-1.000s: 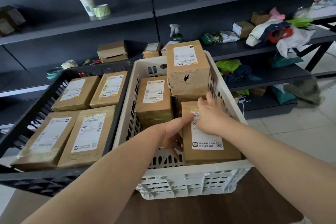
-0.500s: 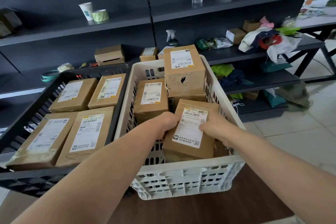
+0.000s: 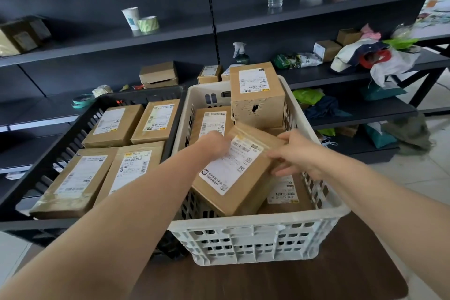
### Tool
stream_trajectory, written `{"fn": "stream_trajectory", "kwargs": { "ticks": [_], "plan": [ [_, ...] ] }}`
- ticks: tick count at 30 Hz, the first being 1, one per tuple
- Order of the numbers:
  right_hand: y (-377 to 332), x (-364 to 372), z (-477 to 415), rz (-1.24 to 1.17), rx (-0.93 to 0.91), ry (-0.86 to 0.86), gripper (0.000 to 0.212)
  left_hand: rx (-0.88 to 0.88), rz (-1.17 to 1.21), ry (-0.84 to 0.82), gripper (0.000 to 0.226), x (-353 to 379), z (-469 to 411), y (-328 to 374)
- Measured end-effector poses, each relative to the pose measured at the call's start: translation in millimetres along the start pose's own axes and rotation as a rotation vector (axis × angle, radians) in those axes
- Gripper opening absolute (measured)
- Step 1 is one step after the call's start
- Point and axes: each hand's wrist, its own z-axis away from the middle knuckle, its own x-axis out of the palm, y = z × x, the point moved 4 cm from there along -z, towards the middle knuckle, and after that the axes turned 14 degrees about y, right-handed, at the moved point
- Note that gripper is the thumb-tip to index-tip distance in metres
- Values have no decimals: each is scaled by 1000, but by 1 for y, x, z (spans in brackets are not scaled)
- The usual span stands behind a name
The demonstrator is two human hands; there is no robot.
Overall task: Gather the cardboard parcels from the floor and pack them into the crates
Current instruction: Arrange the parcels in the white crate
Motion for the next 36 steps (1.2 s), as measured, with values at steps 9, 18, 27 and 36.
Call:
{"fn": "stream_trajectory", "kwargs": {
  "ticks": [9,18,27,36],
  "plan": [
    [-41,4,-1,-271,-8,9,26,-30,-88,173,43,-55,4,14],
    [-4,17,19,-643,92,133,37,-155,47,25,35,-43,22,14],
    [-83,18,30,-434,-86,13,19,52,-319,221,39,-101,12,9],
    [-29,68,12,-268,258,-162,3,-11,-382,-33,46,-68,21,-16]
  ]
}}
